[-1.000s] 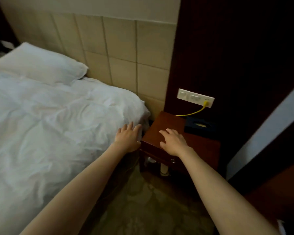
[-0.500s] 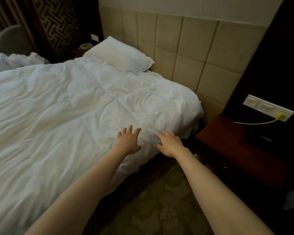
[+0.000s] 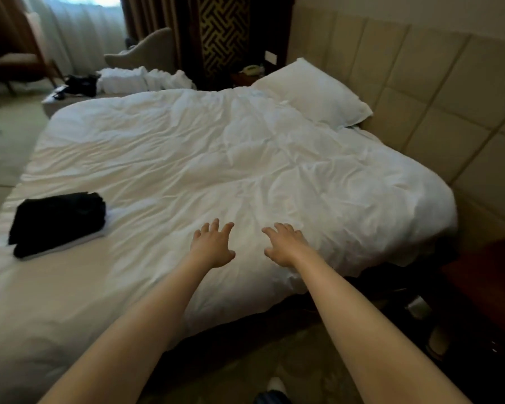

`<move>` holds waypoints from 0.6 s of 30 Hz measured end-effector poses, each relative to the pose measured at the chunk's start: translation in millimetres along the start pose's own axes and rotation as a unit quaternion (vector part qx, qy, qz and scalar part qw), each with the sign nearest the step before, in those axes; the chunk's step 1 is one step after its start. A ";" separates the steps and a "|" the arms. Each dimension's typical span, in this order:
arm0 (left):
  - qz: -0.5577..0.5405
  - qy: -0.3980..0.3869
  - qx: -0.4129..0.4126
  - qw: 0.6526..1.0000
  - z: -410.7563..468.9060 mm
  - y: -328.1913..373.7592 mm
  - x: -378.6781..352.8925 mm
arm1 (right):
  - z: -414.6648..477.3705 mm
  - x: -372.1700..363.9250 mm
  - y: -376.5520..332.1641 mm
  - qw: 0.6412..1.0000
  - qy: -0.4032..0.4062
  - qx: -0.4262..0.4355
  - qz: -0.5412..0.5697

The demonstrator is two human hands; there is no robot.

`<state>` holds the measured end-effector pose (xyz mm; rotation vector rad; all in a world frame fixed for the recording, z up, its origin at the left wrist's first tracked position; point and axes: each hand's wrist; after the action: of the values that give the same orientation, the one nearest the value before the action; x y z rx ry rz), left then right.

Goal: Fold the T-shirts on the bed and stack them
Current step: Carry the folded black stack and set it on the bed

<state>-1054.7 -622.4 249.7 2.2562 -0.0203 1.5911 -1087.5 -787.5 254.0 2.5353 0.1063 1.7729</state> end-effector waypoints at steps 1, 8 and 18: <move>-0.009 0.000 0.016 1.000 -0.1 -12.9 3.1 | 7.6 4.6 -11.1 1.000 0.000 0.013 -0.007; -0.043 0.010 0.107 0.993 15.8 -106.7 26.4 | 79.3 32.3 -98.6 0.994 0.001 0.097 -0.040; -0.086 0.024 0.198 0.976 70.1 -252.4 78.3 | 211.6 65.1 -219.7 0.983 -0.024 0.172 -0.055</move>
<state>-906.1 -394.0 226.3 2.4239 0.5354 1.6702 -873.1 -562.8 225.3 2.7307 0.5864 1.7828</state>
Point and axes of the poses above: each hand's wrist, its own z-axis towards the middle knuckle, its own x-axis out of the back of the hand, y = z × x, and after that the axes turned 12 degrees about -z, right-handed
